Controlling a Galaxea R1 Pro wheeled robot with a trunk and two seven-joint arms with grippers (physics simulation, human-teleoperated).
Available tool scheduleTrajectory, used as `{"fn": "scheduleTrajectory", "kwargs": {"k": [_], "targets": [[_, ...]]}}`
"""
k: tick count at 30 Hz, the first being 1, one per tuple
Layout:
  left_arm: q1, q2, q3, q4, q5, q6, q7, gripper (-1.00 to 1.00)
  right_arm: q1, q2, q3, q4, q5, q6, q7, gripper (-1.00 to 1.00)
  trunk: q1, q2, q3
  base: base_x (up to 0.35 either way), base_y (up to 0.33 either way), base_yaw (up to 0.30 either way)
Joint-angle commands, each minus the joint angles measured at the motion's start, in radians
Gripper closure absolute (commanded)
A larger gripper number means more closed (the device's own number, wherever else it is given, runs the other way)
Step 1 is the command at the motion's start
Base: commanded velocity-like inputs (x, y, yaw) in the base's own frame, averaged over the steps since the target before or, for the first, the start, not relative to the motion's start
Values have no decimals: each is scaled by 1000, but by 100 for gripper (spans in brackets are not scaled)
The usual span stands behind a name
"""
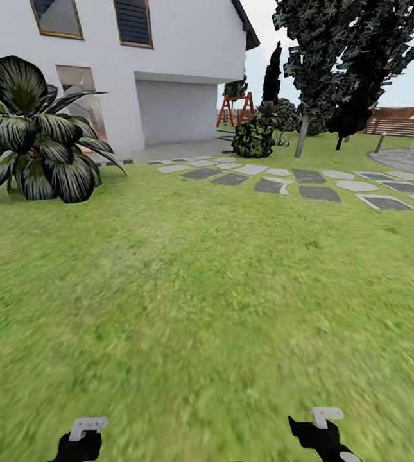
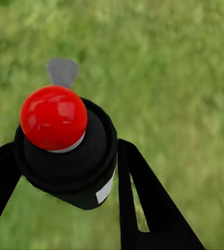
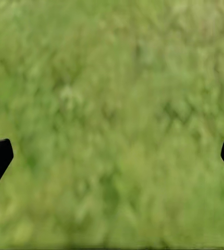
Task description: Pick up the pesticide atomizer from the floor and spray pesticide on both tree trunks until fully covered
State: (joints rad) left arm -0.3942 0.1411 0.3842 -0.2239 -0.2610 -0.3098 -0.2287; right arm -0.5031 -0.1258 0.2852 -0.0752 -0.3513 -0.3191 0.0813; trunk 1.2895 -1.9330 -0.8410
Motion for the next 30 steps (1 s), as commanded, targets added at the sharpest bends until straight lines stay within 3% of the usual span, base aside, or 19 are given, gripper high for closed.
{"fn": "scheduleTrajectory", "kwargs": {"k": [1,6,10,12,16,30], "targets": [[0,0,0,0,0,0,0,100,0,0,0,0,0,0,0,-100,0,0,0,0,-273,-300],[0,-1,-1,0,0,0,0,100,8,5,0,0,-1,-20,0,-100,0,0,0,0,-273,-300],[0,-3,-1,0,0,0,0,100,73,23,0,-1,0,-279,0,-100,0,0,0,0,-273,-300],[0,-2,0,0,0,0,0,100,93,44,1,0,5,-327,1,-100,0,0,0,0,-273,-287],[0,-2,0,0,0,0,0,100,101,55,3,0,9,-342,2,-100,0,0,0,0,-273,-76],[0,-2,0,-1,0,0,0,100,131,57,3,48,9,-341,2,-100,0,0,0,-23,-274,-2]]}}
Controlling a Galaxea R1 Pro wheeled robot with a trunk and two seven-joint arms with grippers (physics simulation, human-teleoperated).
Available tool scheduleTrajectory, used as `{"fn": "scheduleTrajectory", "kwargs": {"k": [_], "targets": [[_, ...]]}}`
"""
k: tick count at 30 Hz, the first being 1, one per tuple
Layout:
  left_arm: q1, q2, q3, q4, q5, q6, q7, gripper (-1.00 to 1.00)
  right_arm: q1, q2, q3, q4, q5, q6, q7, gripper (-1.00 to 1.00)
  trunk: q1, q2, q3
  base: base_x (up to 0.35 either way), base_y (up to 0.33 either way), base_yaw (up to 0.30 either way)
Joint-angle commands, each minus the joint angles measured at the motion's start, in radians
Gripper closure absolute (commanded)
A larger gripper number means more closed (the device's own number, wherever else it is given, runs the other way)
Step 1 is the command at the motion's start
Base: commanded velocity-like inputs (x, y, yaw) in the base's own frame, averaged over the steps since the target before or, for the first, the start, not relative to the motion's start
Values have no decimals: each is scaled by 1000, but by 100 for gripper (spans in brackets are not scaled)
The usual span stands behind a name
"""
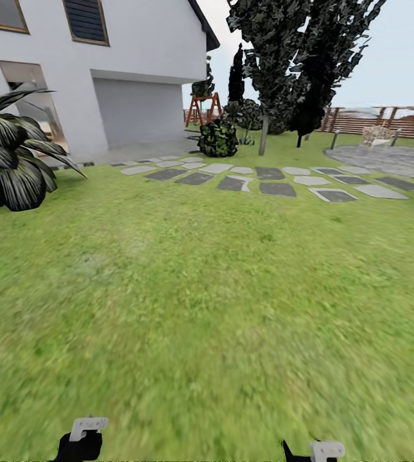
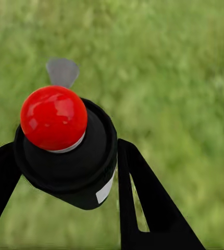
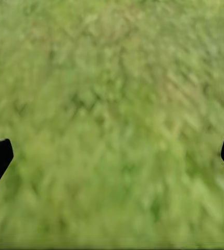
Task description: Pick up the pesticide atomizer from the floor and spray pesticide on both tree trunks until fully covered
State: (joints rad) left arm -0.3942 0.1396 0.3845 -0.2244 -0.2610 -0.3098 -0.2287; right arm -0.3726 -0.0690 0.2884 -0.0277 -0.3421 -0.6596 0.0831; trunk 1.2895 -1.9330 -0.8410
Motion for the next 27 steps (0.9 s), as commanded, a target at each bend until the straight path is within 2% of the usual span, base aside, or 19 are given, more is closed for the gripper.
{"fn": "scheduleTrajectory", "kwargs": {"k": [1,27], "targets": [[0,0,0,-1,0,0,0,100,1,0,0,0,0,0,0,-100,0,0,0,-71,-274,0],[0,0,-1,-5,2,0,0,100,3,0,0,1,-1,0,0,-100,0,0,0,-3,-276,0]]}}
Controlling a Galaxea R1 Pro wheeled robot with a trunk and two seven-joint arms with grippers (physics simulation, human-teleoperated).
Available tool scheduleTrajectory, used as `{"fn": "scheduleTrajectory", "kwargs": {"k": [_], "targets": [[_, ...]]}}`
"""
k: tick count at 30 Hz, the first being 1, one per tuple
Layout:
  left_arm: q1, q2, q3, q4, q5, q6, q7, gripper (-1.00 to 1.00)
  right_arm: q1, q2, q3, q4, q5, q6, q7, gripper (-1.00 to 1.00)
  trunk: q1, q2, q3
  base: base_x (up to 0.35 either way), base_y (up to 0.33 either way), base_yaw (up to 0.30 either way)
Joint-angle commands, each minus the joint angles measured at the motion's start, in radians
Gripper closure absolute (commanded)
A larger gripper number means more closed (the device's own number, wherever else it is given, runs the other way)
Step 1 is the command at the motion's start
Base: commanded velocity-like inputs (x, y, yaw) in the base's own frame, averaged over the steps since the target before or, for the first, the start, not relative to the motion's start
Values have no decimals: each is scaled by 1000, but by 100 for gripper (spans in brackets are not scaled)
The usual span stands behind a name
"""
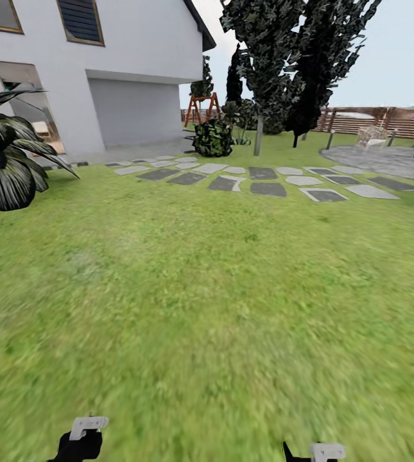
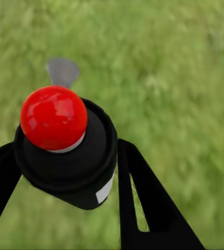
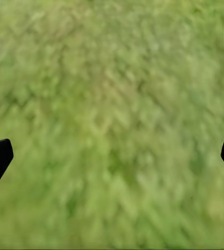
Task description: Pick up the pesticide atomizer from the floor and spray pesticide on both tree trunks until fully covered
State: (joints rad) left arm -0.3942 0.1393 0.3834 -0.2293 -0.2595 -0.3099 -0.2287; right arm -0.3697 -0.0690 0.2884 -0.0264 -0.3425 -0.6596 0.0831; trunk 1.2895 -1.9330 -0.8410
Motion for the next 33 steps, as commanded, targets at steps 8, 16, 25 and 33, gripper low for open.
{"fn": "scheduleTrajectory", "kwargs": {"k": [8,16,25,33], "targets": [[0,1,0,-2,0,0,0,100,10,24,0,-1,-1,0,1,-100,0,0,0,0,-276,0],[0,0,0,-3,0,0,0,100,12,62,1,-4,-5,-1,5,-100,0,0,0,0,-275,-167],[0,0,0,-1,0,0,0,100,12,89,1,-3,0,-2,6,-100,0,0,0,0,-266,-267],[0,-1,0,-1,0,0,0,100,12,83,-1,-3,-4,-2,4,-100,0,0,0,0,-261,-287]]}}
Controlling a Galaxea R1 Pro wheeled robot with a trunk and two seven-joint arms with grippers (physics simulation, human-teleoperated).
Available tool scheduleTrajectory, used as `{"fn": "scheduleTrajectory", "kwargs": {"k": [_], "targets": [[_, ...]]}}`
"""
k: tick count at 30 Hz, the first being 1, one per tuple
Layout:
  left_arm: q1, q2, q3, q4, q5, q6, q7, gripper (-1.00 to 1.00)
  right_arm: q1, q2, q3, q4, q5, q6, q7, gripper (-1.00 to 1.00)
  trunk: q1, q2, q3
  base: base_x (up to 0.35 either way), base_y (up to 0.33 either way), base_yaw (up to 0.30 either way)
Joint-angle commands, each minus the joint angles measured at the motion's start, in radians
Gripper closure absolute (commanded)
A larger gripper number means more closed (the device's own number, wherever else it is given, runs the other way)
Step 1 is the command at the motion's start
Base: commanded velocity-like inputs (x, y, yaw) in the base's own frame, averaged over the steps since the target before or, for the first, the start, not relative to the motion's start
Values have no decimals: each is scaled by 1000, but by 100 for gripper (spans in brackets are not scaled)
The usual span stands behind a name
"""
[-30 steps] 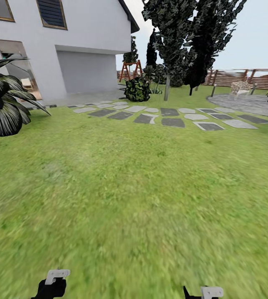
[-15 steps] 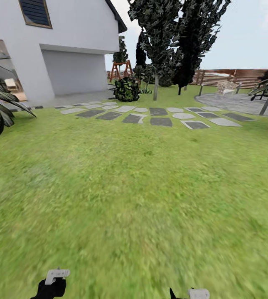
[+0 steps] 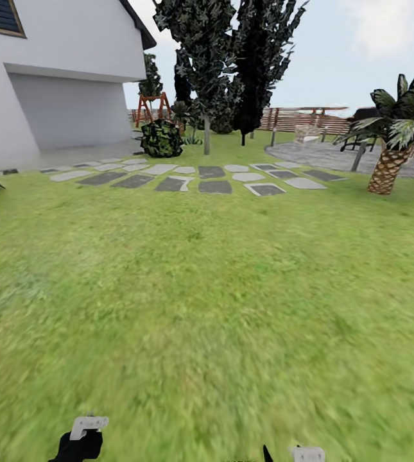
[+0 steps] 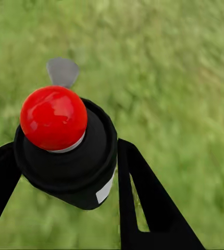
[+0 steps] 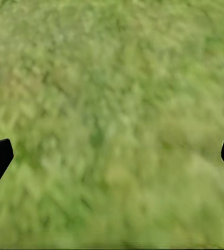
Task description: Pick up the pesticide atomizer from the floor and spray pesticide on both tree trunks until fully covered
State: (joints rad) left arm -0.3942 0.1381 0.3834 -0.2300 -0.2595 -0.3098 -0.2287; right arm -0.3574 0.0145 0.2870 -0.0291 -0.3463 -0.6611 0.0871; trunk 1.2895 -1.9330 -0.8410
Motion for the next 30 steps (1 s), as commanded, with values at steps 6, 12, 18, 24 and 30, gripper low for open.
{"fn": "scheduleTrajectory", "kwargs": {"k": [6,12,18,24,30], "targets": [[0,1,0,0,0,0,0,100,0,-5,0,0,-2,0,0,-100,0,0,0,0,-254,-300],[0,2,0,1,0,0,0,100,0,-5,0,0,-2,0,1,-100,0,0,0,0,-243,-300],[0,2,0,1,0,0,0,100,0,-5,0,0,-2,0,2,-100,0,0,0,0,-238,-300],[0,2,0,1,0,0,0,100,0,-5,0,0,-2,0,2,-100,0,0,0,0,-237,-300],[0,2,0,1,0,0,0,100,0,-5,0,0,-2,0,2,-100,0,0,0,0,-237,-300]]}}
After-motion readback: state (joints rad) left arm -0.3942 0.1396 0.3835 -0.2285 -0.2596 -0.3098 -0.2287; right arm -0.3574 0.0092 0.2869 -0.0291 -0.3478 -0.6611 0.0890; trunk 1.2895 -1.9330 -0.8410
